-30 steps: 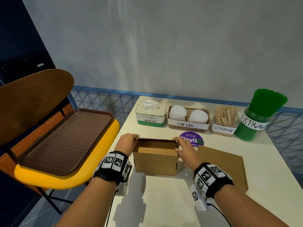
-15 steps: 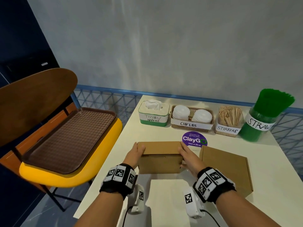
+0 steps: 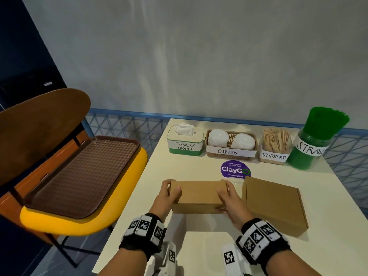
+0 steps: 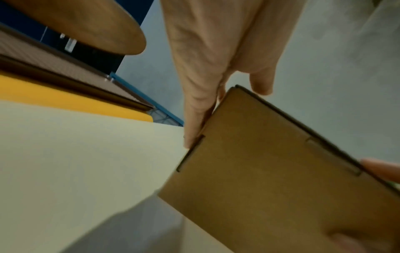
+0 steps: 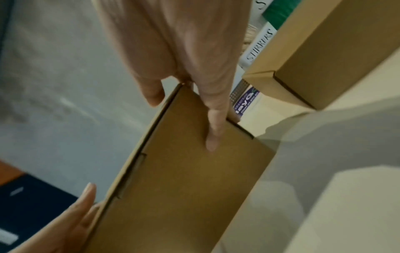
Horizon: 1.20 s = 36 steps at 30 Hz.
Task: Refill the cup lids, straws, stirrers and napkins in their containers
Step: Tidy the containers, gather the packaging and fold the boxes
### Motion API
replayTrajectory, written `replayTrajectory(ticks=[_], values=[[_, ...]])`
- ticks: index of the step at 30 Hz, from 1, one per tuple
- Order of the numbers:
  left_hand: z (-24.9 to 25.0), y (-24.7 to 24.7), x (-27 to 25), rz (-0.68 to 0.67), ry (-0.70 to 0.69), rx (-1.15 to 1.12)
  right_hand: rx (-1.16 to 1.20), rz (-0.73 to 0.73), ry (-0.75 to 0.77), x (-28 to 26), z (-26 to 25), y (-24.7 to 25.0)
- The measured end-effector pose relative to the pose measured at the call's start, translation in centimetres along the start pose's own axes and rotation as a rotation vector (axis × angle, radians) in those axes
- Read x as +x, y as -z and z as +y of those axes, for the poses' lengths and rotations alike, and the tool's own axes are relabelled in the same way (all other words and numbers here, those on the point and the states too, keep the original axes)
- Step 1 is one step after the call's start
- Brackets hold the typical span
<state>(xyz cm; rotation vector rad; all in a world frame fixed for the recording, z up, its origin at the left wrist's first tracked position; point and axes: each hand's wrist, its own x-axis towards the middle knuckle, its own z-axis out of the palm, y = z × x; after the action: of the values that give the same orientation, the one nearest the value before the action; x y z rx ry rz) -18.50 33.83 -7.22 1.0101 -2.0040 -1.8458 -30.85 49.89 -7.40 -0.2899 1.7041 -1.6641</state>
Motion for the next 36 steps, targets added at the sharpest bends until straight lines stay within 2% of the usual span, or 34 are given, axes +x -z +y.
replayTrajectory(ticks=[2,4,8,11,14,16,17,19,20,21,22,23,26,28,32,36], values=[[0.5,-0.4,-0.4,0.001,0.042,-0.076,0.116,0.042,-0.041,-0.5,0.0,-0.4],[1.1,-0.6,-0.5,0.014,0.077,-0.172,0.092,0.13,-0.001,-0.6,0.3,-0.5],[1.7,-1.2,-0.6,0.037,0.169,-0.39,-0.088,0.254,0.3,-1.0,-0.7,-0.1],[2.1,-2.0,-0.7,-0.045,0.368,-0.574,-0.175,0.254,0.453,-1.8,-1.8,0.6],[2.1,-2.4,-0.7,-0.184,0.503,-0.661,-0.239,0.135,0.486,-2.3,-2.8,1.3],[1.9,-2.9,-0.3,-0.168,0.501,-0.666,-0.165,0.085,0.438,-2.3,-3.6,2.3],[2.0,-3.2,-0.3,-0.139,0.488,-0.653,-0.125,0.128,0.412,-2.0,-3.8,3.5],[2.1,-4.0,0.0,-0.065,0.461,-0.621,-0.214,0.388,0.33,-1.2,-3.7,6.9],[2.1,-4.3,0.2,-0.039,0.454,-0.61,-0.358,0.535,0.245,-0.9,-3.3,9.0],[1.9,-4.7,0.5,-0.016,0.447,-0.599,-0.535,0.611,0.124,-0.8,-2.8,11.1],[1.7,-5.1,0.7,0.008,0.443,-0.588,-0.704,0.606,0.014,-0.7,-2.2,13.0],[1.5,-5.4,1.0,0.033,0.443,-0.571,-0.87,0.539,-0.061,-0.5,-1.7,14.4],[0.7,-6.0,1.5,0.099,0.449,-0.494,-1.318,0.205,-0.07,0.9,-1.5,16.7],[0.2,-6.4,1.4,0.11,0.466,-0.476,-1.471,0.06,-0.117,2.1,-2.4,17.3],[-0.7,-7.5,1.1,0.082,0.535,-0.539,-1.526,0.057,-0.321,3.8,-3.8,18.3],[-1.5,-8.7,1.2,0.198,0.536,-0.547,-1.441,0.046,-0.42,3.8,-2.8,17.6]])
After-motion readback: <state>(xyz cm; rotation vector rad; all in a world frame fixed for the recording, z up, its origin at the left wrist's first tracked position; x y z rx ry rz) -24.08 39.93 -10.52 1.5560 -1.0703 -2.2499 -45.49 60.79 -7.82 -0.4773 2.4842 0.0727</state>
